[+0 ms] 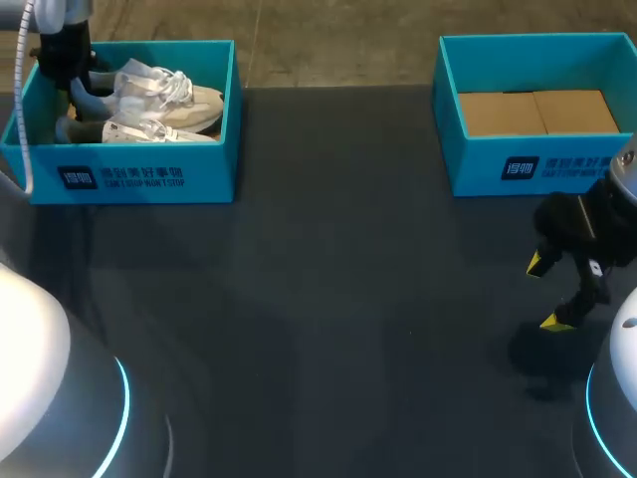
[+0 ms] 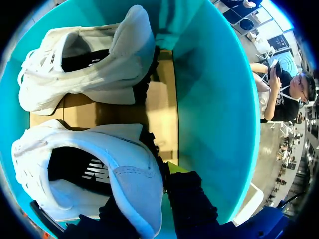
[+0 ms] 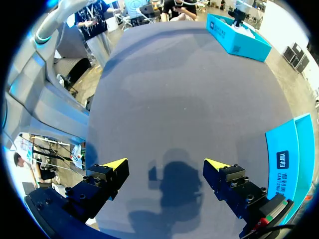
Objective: Take the shoe out of the shoebox, open the shoe tongue, remove and reinsert the insole, then place the shoe into the shoebox
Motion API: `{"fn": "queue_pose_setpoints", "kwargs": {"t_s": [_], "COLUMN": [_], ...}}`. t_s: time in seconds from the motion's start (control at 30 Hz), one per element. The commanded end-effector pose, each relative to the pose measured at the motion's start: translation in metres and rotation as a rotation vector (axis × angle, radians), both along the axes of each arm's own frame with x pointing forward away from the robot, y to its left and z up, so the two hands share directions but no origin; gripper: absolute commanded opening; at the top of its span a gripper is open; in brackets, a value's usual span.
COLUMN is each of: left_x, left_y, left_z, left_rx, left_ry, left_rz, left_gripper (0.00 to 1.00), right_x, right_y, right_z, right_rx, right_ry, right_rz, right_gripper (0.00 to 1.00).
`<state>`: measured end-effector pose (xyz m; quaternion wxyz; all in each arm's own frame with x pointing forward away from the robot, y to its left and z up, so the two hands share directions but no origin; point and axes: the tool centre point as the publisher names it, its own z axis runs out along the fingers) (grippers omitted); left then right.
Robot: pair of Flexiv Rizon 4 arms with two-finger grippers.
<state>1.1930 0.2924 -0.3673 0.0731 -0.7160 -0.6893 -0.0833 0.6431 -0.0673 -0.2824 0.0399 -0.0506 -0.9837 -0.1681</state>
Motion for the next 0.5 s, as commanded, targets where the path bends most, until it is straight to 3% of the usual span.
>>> {"fn": "queue_pose_setpoints", "kwargs": {"t_s": [0.03,0.5], "left_x": [0.007,0.01], "left_y": [0.001,0.002], "left_z": [-0.006,-0.018], "left_rx": [0.0,-0.031], "left_ry": [0.017,0.042], "left_rz": [0.01,-0.002], "left_gripper": [0.0,0.0], "right_x": [-0.001,-0.001], "right_y": [0.0,0.0], "right_z": [-0.001,-0.001], "right_rx": [-0.001,-0.001], "right_ry": [-0.002,-0.002], "right_rz": [0.0,0.0], "right_gripper": [1.0,1.0]}}
